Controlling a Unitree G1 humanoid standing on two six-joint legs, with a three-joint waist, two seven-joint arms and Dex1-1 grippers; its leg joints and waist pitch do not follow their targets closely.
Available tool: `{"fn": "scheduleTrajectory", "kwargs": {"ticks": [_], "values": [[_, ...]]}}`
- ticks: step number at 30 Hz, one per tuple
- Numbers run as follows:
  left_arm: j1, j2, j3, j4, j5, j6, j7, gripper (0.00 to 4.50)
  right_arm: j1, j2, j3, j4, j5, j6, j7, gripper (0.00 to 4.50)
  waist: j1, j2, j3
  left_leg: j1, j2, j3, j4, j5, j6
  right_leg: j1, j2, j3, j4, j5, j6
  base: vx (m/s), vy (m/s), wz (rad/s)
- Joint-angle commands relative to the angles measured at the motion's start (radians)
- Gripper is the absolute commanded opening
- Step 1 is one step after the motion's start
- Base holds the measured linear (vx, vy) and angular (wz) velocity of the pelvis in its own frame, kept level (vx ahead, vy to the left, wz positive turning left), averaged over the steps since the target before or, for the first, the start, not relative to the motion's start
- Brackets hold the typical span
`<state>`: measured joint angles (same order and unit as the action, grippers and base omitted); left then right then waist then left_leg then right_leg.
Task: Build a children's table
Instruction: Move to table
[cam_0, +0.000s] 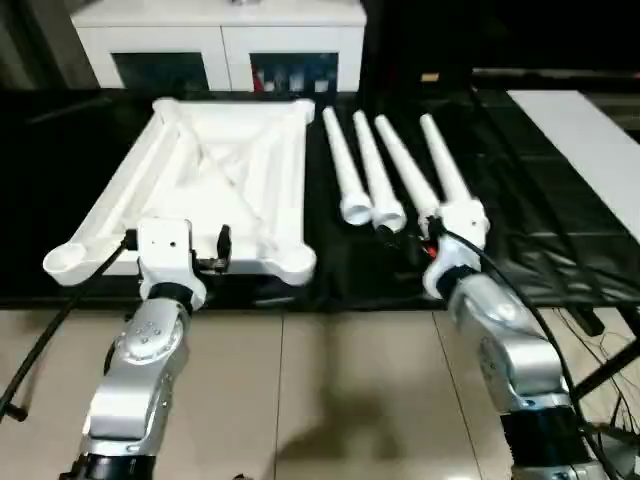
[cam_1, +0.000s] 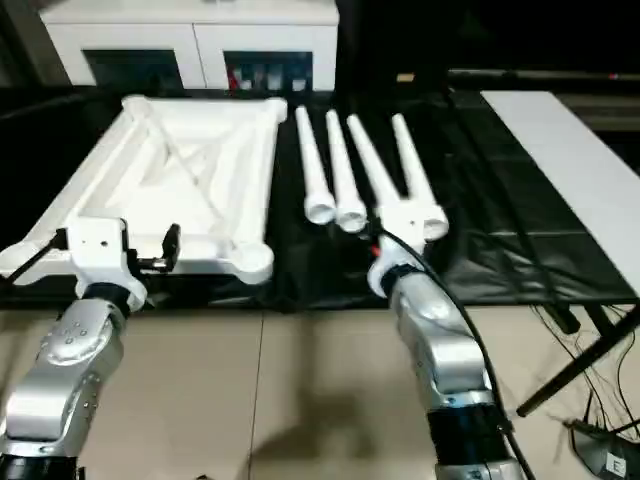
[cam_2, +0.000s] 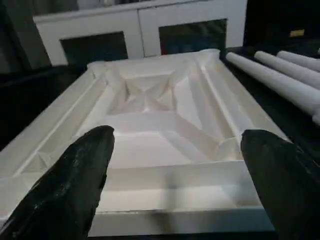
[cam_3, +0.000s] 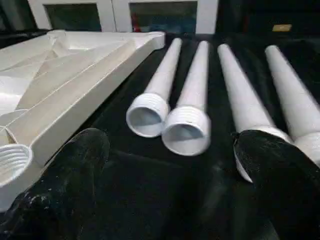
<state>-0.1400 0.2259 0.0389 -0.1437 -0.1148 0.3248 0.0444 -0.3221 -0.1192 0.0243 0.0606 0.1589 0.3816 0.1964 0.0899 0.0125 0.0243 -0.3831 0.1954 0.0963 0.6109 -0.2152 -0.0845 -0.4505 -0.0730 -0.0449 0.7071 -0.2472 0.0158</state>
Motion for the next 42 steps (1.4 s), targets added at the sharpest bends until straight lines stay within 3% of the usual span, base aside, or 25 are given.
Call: {"fn": "scheduleTrajectory", "kwargs": {"ticks": [1,10,11,12,13,14,15,16,17,18,23,24,26,28,29,30,32,33,34,35,36,38,40,41,42], "values": [[0.011,0.01,0.02,-0.014,-0.001,0.004,-0.013,4.5,-0.005,0.018,0.018,-0.008,0.002,0.005,0.012,4.46,0.015,-0.009,-0.037,-0.021,-0.025,0.039,-0.036,-0.097,-0.062,0.073,-0.049,0.049,-0.172,-0.438,0.185,-0.084,-0.095,-0.02],[0.025,-0.002,0.018,-0.049,-0.004,0.006,-0.028,4.5,-0.013,0.025,0.029,0.002,0.005,-0.003,0.025,4.46,-0.038,0.038,0.009,0.128,0.015,0.011,-0.114,-0.787,-0.03,0.055,0.03,-0.072,-0.238,-0.6,-0.03,-0.056,0.045,-0.03],[0.028,-0.002,0.018,-0.052,-0.004,0.006,-0.03,4.5,-0.015,0.026,0.028,0.005,0.005,-0.003,0.026,4.46,-0.022,0.056,0.003,0.073,0.076,-0.011,-0.206,-0.915,0.014,0.169,0.0,-0.056,-0.054,-0.284,-0.051,-0.039,0.039,-0.2],[0.03,-0.003,0.019,-0.054,-0.004,0.007,-0.03,4.5,-0.015,0.028,0.029,0.006,0.004,-0.004,0.026,4.46,-0.009,0.064,0.015,0.056,0.085,0.003,-0.241,-0.971,0.019,0.18,0.003,-0.062,-0.015,-0.235,-0.058,-0.039,0.039,-0.2],[0.032,-0.003,0.02,-0.056,-0.003,0.008,-0.031,4.5,-0.017,0.03,0.03,0.009,0.003,-0.005,0.028,4.46,0.001,0.037,0.016,0.089,0.093,0.022,-0.231,-0.957,0.056,0.165,-0.015,-0.026,-0.006,-0.251,-0.047,0.0,0.0,0.0],[0.033,-0.003,0.021,-0.057,-0.002,0.008,-0.032,4.5,-0.018,0.032,0.031,0.012,0.002,-0.006,0.031,4.46,-0.003,-0.018,0.022,0.146,0.011,0.063,-0.099,-0.795,0.02,0.102,-0.034,0.0,-0.193,-0.715,-0.037,0.083,-0.031,-0.06],[0.034,-0.004,0.023,-0.057,-0.002,0.009,-0.032,4.5,-0.019,0.034,0.031,0.014,0.001,-0.007,0.032,4.46,-0.002,0.004,0.043,0.191,-0.026,0.085,-0.015,-0.695,-0.011,0.042,-0.069,-0.022,-0.28,-0.988,-0.021,0.083,-0.031,-0.06],[0.036,-0.005,0.025,-0.059,-0.002,0.01,-0.032,4.5,-0.019,0.035,0.034,0.015,0.001,-0.007,0.033,4.46,-0.008,-0.033,0.028,0.16,-0.04,0.089,0.045,-0.524,0.008,0.068,-0.091,-0.002,-0.292,-1.089,-0.004,0.134,0.017,-0.25],[0.037,-0.005,0.026,-0.061,-0.001,0.011,-0.032,4.5,-0.019,0.036,0.035,0.015,0.001,-0.007,0.034,4.46,0.037,-0.011,-0.01,0.048,-0.013,0.053,-0.022,-0.225,0.055,0.213,-0.136,0.065,-0.253,-0.924,-0.049,0.138,0.031,-0.19],[0.038,-0.006,0.028,-0.062,-0.001,0.011,-0.033,4.5,-0.019,0.037,0.036,0.015,0.001,-0.008,0.035,4.46,0.033,-0.022,-0.01,0.04,-0.015,0.054,-0.044,-0.192,0.064,0.216,-0.103,0.054,-0.24,-0.807,-0.067,0.138,0.031,-0.19],[0.041,-0.005,0.035,-0.071,0.004,0.018,-0.036,4.5,-0.025,0.04,0.035,0.017,0.005,-0.013,0.046,4.46,-0.051,0.024,-0.041,0.205,0.04,-0.039,-0.12,-0.14,0.266,0.105,-0.003,-0.029,-0.106,-0.057,-0.221,0.158,0.022,0.06],[0.041,-0.004,0.036,-0.07,0.005,0.018,-0.038,4.5,-0.027,0.042,0.032,0.017,0.008,-0.015,0.047,4.46,-0.049,0.018,-0.041,0.201,0.031,-0.034,-0.113,-0.118,0.312,0.112,-0.013,-0.025,-0.111,-0.026,-0.229,0.201,0.009,0.11],[0.043,-0.003,0.035,-0.073,0.009,0.02,-0.039,4.5,-0.027,0.038,0.036,0.017,0.005,-0.02,0.052,4.46,0.004,-0.016,-0.05,0.028,-0.108,0.043,-0.026,0.023,0.353,0.298,-0.038,0.07,-0.166,0.14,-0.256,0.179,0.037,0.14],[0.044,-0.003,0.034,-0.075,0.011,0.022,-0.04,4.5,-0.027,0.034,0.046,0.016,-0.001,-0.023,0.06,4.46,0.016,-0.01,-0.059,0.005,-0.093,0.032,-0.007,0.077,0.302,0.322,-0.036,0.087,-0.162,0.212,-0.283,0.179,0.049,0.27],[0.044,-0.002,0.034,-0.075,0.011,0.022,-0.04,4.5,-0.026,0.034,0.048,0.016,-0.001,-0.023,0.062,4.46,-0.026,0.036,-0.074,0.187,-0.03,-0.052,-0.034,0.39,0.317,0.167,0.079,-0.008,-0.045,0.306,-0.134,0.256,-0.075,0.11],[0.044,-0.001,0.034,-0.076,0.014,0.023,-0.043,4.5,-0.025,0.033,0.055,0.015,-0.004,-0.026,0.068,4.46,-0.069,0.042,-0.069,0.296,0.048,-0.141,-0.039,0.499,0.431,0.016,0.049,-0.03,0.005,0.052,-0.056,0.256,-0.075,0.11],[0.044,0.002,0.034,-0.076,0.018,0.024,-0.048,4.5,-0.021,0.033,0.065,0.014,-0.013,-0.028,0.076,4.46,-0.074,0.024,-0.078,0.317,0.117,-0.205,-0.041,0.717,0.624,-0.068,-0.045,-0.006,0.059,-0.161,0.08,0.246,-0.225,-0.38],[0.044,0.002,0.035,-0.075,0.019,0.024,-0.049,4.5,-0.019,0.033,0.069,0.014,-0.017,-0.028,0.076,4.46,-0.062,0.0,-0.052,0.228,-0.006,-0.13,-0.042,0.519,0.483,-0.031,-0.051,0.019,-0.009,0.041,0.0,0.191,-0.235,-0.47],[0.043,0.003,0.036,-0.075,0.019,0.024,-0.05,4.5,-0.019,0.033,0.071,0.015,-0.021,-0.029,0.075,4.46,-0.002,-0.103,-0.05,0.013,-0.175,-0.065,0.026,0.137,0.348,0.217,-0.057,0.084,-0.099,0.112,0.104,0.14,-0.18,-0.01],[0.043,0.003,0.037,-0.076,0.019,0.025,-0.05,4.5,-0.019,0.033,0.071,0.017,-0.021,-0.031,0.074,4.46,0.023,-0.07,-0.047,-0.028,-0.157,-0.041,0.143,-0.139,0.258,0.266,-0.197,0.144,-0.152,0.252,0.118,0.166,-0.048,0.61],[0.042,0.004,0.038,-0.076,0.019,0.026,-0.051,4.5,-0.019,0.04,0.063,0.018,-0.014,-0.033,0.066,4.46,0.018,-0.063,-0.052,-0.046,-0.135,-0.046,0.161,-0.122,0.209,0.27,-0.197,0.121,-0.135,0.384,0.105,0.166,-0.048,0.61],[0.04,0.006,0.039,-0.075,0.018,0.026,-0.056,4.5,-0.022,0.053,0.038,0.018,0.011,-0.029,0.057,4.46,0.008,-0.03,-0.034,-0.038,-0.064,-0.047,0.102,0.021,0.016,0.251,-0.164,0.079,-0.164,0.42,-0.158,0.163,0.018,0.33],[0.037,0.012,0.04,-0.071,0.014,0.026,-0.066,4.5,-0.031,0.06,0.014,0.022,0.023,-0.023,0.047,4.46,0.005,0.056,-0.039,0.004,-0.004,-0.055,-0.049,0.121,0.059,0.253,-0.076,-0.03,-0.177,0.077,-0.177,0.174,0.043,0.03],[0.035,0.012,0.042,-0.069,0.015,0.026,-0.069,4.5,-0.032,0.056,0.015,0.022,0.023,-0.027,0.048,4.46,-0.045,0.114,-0.037,0.123,0.051,-0.149,-0.098,-0.103,0.154,0.116,0.05,-0.07,0.002,-0.169,-0.089,0.219,0.079,-0.07],[0.034,0.012,0.042,-0.067,0.015,0.025,-0.072,4.5,-0.033,0.052,0.017,0.022,0.02,-0.03,0.049,4.46,-0.057,0.075,-0.059,0.185,0.078,-0.177,-0.079,-0.121,0.255,0.073,0.041,-0.051,0.018,-0.219,-0.052,0.219,0.079,-0.07]]}}
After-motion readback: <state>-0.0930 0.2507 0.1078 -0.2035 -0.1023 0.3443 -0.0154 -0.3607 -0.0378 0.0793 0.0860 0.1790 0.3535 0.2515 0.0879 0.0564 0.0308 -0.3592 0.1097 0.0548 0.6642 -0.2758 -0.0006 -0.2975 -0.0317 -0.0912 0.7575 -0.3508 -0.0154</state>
